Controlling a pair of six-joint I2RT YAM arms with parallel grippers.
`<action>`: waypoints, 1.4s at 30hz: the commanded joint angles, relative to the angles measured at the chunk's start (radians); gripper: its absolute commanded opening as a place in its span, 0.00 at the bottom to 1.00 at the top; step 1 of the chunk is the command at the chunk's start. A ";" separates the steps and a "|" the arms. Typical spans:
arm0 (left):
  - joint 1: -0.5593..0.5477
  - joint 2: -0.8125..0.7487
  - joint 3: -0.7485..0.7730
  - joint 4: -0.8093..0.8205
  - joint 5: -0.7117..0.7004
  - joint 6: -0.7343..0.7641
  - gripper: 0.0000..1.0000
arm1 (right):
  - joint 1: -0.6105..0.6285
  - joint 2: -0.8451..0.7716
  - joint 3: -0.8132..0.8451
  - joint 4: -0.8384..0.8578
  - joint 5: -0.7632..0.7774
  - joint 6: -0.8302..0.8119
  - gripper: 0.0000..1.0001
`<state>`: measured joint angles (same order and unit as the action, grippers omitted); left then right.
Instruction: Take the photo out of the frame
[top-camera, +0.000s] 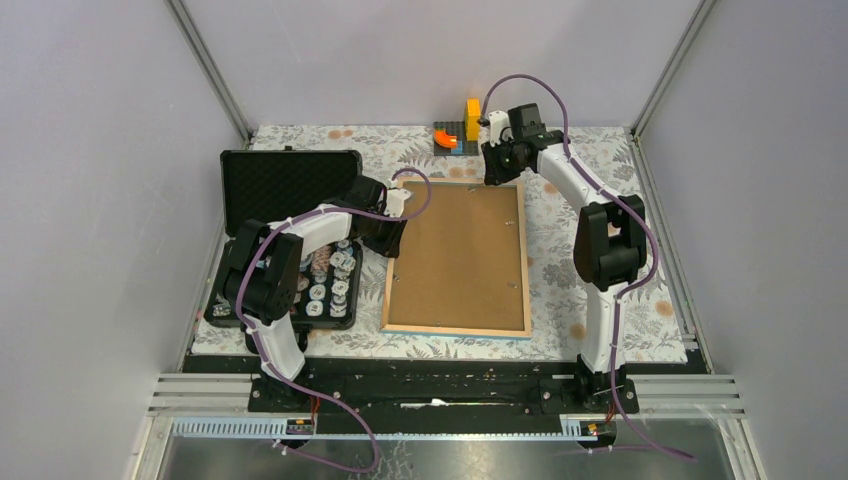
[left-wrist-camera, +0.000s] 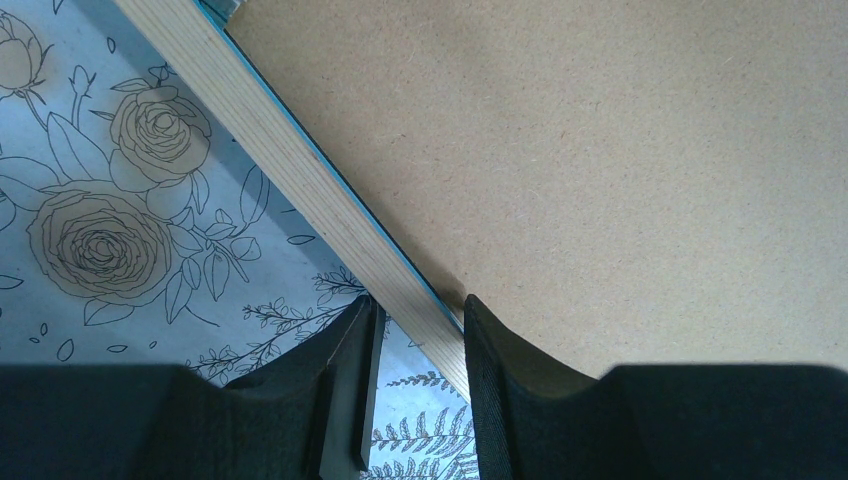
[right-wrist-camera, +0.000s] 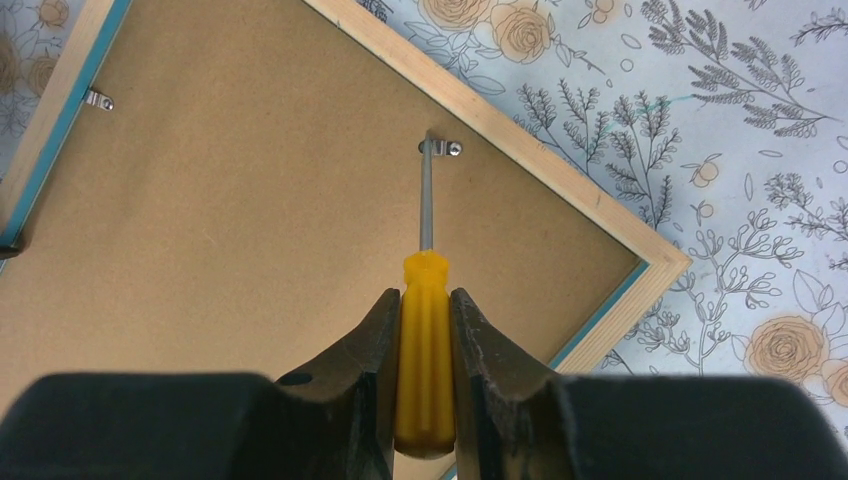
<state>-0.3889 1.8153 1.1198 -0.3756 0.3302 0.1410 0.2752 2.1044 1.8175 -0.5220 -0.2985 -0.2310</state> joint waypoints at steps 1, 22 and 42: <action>-0.004 0.007 0.025 -0.002 0.037 0.011 0.39 | 0.016 -0.072 -0.012 -0.068 -0.027 -0.007 0.00; -0.004 -0.208 0.062 -0.099 0.136 0.071 0.55 | 0.018 -0.220 0.034 -0.222 -0.176 0.055 0.00; -0.309 -0.440 0.101 -0.204 -0.061 0.374 0.67 | 0.203 -0.333 -0.162 -0.185 -0.529 0.167 0.00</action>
<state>-0.5716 1.4143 1.2095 -0.5877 0.4175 0.4187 0.4648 1.8019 1.6726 -0.7368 -0.6987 -0.1108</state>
